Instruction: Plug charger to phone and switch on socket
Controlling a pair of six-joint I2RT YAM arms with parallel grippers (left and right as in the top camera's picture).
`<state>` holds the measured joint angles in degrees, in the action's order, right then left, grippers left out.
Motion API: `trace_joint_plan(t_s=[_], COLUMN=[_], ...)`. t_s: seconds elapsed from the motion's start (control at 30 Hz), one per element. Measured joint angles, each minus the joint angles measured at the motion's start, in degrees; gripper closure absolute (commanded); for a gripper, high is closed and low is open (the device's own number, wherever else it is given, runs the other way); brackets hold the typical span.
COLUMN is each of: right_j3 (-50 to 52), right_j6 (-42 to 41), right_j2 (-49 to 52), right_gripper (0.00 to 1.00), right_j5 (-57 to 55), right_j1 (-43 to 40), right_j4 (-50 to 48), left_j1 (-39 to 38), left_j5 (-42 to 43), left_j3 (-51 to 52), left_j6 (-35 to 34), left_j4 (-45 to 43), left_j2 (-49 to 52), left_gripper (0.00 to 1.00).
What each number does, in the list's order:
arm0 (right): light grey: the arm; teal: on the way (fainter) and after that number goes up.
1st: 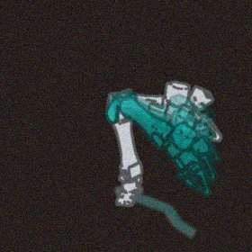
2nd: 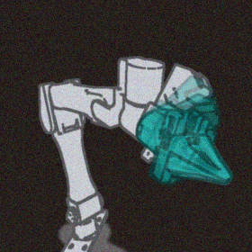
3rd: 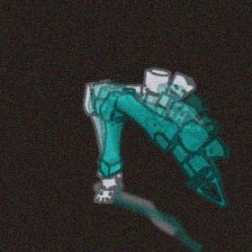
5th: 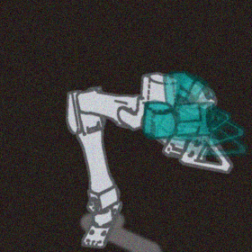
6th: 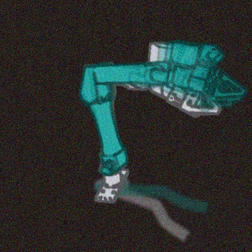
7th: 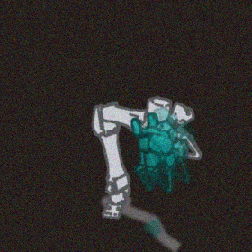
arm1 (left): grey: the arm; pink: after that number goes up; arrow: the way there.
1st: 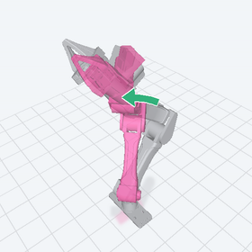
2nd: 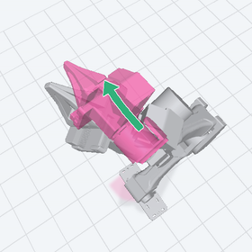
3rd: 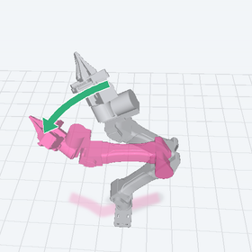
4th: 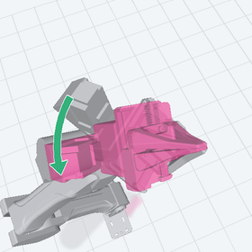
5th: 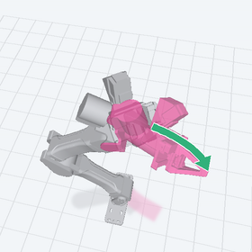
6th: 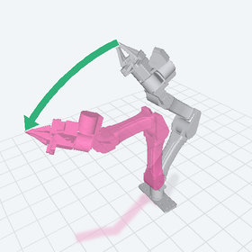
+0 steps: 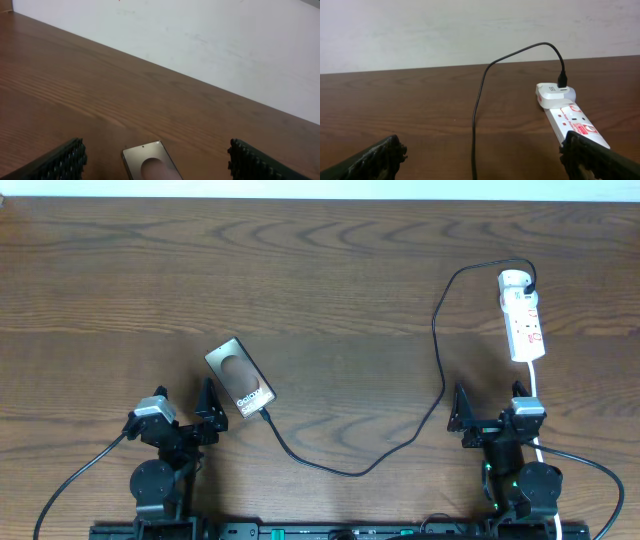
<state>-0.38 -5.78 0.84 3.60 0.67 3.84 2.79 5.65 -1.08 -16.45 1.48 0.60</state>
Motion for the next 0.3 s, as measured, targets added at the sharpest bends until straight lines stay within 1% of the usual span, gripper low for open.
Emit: trace_joint_plan(t_s=[0.3], right_j3=[0.0], right_j6=[0.0], right_j2=[0.0], right_gripper=[0.01], right_j5=[0.0], right_j1=[0.0], right_j4=[0.0], left_j1=[0.0], left_j5=[0.0], left_j3=[0.0], left_j6=[0.0], left_j4=[0.0], left_j2=[0.0], left_gripper=[0.11])
